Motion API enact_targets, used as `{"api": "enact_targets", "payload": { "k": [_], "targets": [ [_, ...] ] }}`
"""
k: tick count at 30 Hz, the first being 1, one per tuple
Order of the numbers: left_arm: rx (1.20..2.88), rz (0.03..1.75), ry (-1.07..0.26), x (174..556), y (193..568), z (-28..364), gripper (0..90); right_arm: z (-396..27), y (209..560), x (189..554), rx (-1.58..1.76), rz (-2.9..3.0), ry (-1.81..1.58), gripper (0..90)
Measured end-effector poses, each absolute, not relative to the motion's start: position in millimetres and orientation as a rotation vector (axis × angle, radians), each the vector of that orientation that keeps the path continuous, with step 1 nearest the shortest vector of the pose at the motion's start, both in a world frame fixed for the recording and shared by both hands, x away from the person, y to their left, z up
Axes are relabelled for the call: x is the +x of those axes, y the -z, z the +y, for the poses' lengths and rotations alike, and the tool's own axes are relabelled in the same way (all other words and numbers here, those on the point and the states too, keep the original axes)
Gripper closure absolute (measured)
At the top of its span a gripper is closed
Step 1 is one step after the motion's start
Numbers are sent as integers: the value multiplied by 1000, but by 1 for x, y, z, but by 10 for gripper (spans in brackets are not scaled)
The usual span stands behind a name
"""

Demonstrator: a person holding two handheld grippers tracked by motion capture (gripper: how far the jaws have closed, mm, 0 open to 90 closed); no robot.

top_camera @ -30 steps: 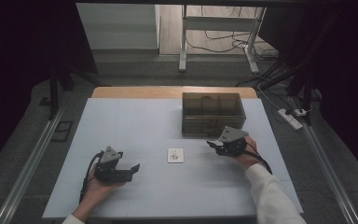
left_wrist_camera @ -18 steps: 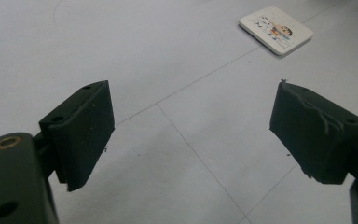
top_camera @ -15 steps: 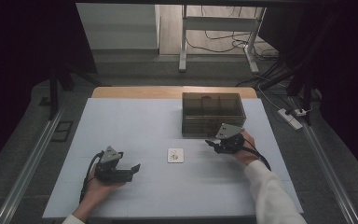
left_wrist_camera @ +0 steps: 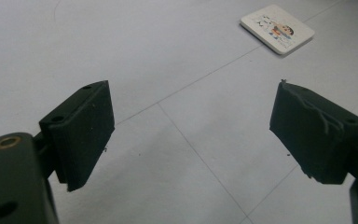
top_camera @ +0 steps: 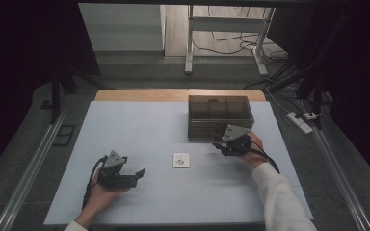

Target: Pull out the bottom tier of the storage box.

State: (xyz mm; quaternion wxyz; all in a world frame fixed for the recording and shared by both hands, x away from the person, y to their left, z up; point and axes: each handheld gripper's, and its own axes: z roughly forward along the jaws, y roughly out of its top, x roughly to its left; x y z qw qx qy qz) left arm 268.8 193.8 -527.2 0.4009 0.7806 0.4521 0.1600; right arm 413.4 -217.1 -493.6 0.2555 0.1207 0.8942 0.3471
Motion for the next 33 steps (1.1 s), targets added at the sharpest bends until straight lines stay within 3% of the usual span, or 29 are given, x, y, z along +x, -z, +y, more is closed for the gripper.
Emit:
{"api": "enact_targets", "payload": {
  "k": [33],
  "targets": [
    [1972,1142,-413,268,527,194,139,-204,510,421,290,2428,-748,587]
  ]
}}
